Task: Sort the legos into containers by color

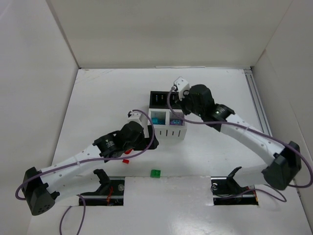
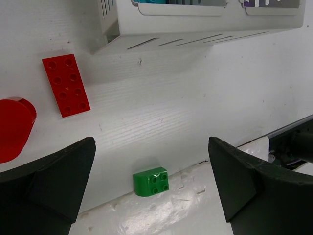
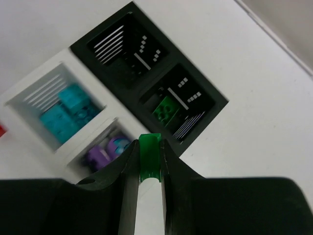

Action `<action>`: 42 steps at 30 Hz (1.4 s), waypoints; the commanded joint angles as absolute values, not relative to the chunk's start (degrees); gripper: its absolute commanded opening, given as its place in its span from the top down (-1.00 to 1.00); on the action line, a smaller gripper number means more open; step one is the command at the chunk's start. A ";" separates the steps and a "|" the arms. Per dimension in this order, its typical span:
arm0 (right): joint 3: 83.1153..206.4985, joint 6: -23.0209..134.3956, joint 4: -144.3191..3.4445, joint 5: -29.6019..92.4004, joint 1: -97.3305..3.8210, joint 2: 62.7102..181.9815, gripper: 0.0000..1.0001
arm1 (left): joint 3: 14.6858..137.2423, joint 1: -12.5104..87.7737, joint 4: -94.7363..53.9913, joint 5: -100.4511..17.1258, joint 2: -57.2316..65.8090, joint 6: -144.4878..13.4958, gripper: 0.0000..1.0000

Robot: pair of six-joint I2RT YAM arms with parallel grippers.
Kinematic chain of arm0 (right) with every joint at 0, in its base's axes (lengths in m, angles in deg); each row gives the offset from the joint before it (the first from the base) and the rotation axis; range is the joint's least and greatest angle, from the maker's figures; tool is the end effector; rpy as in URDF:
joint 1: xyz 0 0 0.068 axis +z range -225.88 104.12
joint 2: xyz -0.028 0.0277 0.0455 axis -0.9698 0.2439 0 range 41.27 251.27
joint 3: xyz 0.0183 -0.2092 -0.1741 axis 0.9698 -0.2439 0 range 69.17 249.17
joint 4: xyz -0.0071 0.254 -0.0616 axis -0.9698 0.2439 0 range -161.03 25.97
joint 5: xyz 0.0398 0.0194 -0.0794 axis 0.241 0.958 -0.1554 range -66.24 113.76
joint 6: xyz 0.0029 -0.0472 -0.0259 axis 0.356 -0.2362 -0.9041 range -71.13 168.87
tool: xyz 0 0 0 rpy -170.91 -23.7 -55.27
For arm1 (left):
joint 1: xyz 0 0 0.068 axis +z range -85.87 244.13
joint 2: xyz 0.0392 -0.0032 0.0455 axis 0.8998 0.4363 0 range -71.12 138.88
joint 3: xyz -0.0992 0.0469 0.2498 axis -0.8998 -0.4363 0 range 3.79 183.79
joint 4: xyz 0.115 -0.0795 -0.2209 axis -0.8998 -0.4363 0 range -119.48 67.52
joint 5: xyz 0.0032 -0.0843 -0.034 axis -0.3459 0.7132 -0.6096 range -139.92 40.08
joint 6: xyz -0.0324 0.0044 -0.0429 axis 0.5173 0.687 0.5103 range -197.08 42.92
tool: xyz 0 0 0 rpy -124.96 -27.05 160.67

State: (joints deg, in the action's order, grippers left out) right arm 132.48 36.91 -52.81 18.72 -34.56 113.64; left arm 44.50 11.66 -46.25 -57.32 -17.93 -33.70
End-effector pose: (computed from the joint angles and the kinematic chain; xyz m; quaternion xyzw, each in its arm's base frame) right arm 0.2189 0.1884 0.3356 -0.3621 0.7728 0.0955 0.5124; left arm 0.1268 -0.1575 0.2658 0.0415 0.8897 -0.2963 0.3450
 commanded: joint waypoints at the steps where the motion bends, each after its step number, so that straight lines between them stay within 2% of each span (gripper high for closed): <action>1: 138.77 30.86 -57.50 21.03 -36.24 120.52 0.66 | 43.52 11.31 -45.34 -55.47 -18.21 -32.35 -0.98; 5: 145.80 30.15 -56.44 19.45 -38.43 128.18 0.66 | 40.81 11.31 -43.66 -53.53 -17.06 -31.20 -0.98; 6: 147.12 29.54 -56.44 19.45 -38.44 130.28 0.54 | 40.27 11.31 -43.14 -53.01 -17.06 -31.20 -0.98; 8: 148.44 29.54 -56.44 21.03 -38.97 132.22 0.45 | 39.13 11.31 -42.52 -51.59 -15.93 -30.67 -0.98; 9: 149.67 29.54 -55.22 21.03 -38.97 133.01 0.26 | 38.52 11.31 -42.52 -51.07 -15.92 -30.06 -0.98; 11: 149.68 29.54 -54.69 20.51 -38.97 134.07 0.06 | 37.90 10.69 -42.52 -51.07 -15.39 -29.53 -0.96; 13: 149.68 29.54 -54.69 20.51 -38.97 133.56 -0.23 | 37.90 9.30 -41.99 -50.54 -14.78 -29.53 -0.93; 15: 149.07 29.54 -54.69 19.98 -39.49 132.85 -0.37 | 37.19 8.15 -40.24 -49.66 -14.00 -29.53 -0.91; 16: 148.46 29.54 -54.16 19.98 -39.49 132.85 -0.57 | 37.19 6.93 -40.23 -49.14 -12.94 -29.53 -0.91; 20: 144.78 30.06 -54.16 19.98 -40.02 127.51 -0.78 | 36.67 1.74 -39.70 -49.13 -9.08 -29.00 -0.85; 26: 135.20 31.38 -55.21 21.12 -41.77 119.95 -0.83 | 39.21 -7.48 -41.98 -51.59 -2.13 -24.53 -0.69; 33: 126.49 33.22 -55.74 21.12 -43.44 112.29 -0.86 | 41.24 -10.92 -44.27 -52.91 5.34 -23.11 -0.48; 37: 123.06 33.76 -54.25 20.51 -44.07 108.51 -0.88 | 44.04 -11.45 -47.78 -54.75 8.15 -22.50 -0.22; 38: 123.05 33.76 -53.29 19.81 -44.67 107.20 -0.88 | 45.35 -11.45 -48.92 -55.28 8.16 -21.97 -0.08; 42: 121.12 34.28 -52.14 17.79 -45.29 103.94 -0.88 | 46.95 -12.06 -54.45 -56.60 10.09 -18.55 0.05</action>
State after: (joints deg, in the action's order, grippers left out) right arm 122.06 32.99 -52.01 19.62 -44.27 106.93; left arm 45.31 -11.22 -47.03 -53.91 9.15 -21.68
